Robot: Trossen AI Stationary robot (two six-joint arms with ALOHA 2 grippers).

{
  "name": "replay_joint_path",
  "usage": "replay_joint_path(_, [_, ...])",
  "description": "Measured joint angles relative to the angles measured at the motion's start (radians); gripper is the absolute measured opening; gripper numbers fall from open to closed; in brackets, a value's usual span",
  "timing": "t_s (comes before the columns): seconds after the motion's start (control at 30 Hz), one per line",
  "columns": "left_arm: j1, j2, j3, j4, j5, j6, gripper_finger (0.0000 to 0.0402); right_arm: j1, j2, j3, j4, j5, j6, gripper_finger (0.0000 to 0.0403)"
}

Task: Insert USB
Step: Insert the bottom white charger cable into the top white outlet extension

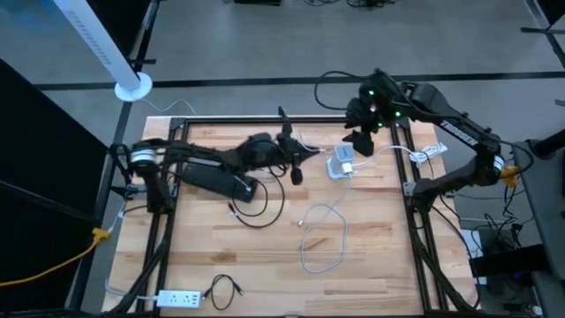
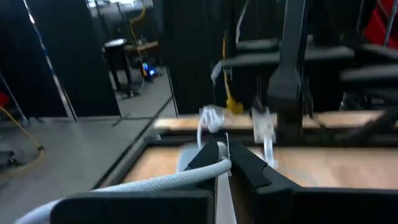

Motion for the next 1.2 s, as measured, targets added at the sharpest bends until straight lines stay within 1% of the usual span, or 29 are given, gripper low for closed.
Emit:
replay_joint_path(0.1, [0.000, -0.092, -0.002, -0.011, 0.001, -0.011, 0.0000, 0.036, -0.007, 0.000, 0.087, -0.019, -0.040, 0.0200])
replay_joint_path(0.23, [0.000, -0.204, -0.001, -0.023, 0.001, -0.036, 0.0000, 0.080, 0.001, 0.000, 0.223, -0.102, -0.065, 0.0199])
replay_joint_path(0.43, [-0.003, -0.308, -0.002, -0.032, 0.001, -0.093, 0.0000, 0.138, 0.005, 0.000, 0.396, -0.118, -0.084, 0.0184])
replay_joint_path(0.53, [-0.007, -0.328, -0.002, -0.034, 0.001, -0.118, 0.0000, 0.161, 0.007, -0.001, 0.482, -0.121, -0.069, 0.0172])
replay_joint_path(0.73, [-0.026, -0.332, -0.002, -0.027, 0.001, -0.143, 0.0000, 0.165, 0.014, -0.001, 0.560, -0.121, -0.048, 0.0140])
replay_joint_path(0.97, [-0.037, -0.330, -0.002, -0.024, 0.002, -0.154, 0.0000, 0.186, 0.037, -0.001, 0.576, -0.129, -0.030, 0.0101])
replay_joint_path(1.2, [-0.037, -0.329, -0.002, -0.026, 0.001, -0.154, 0.0000, 0.208, 0.039, -0.001, 0.584, -0.131, -0.032, 0.0070])
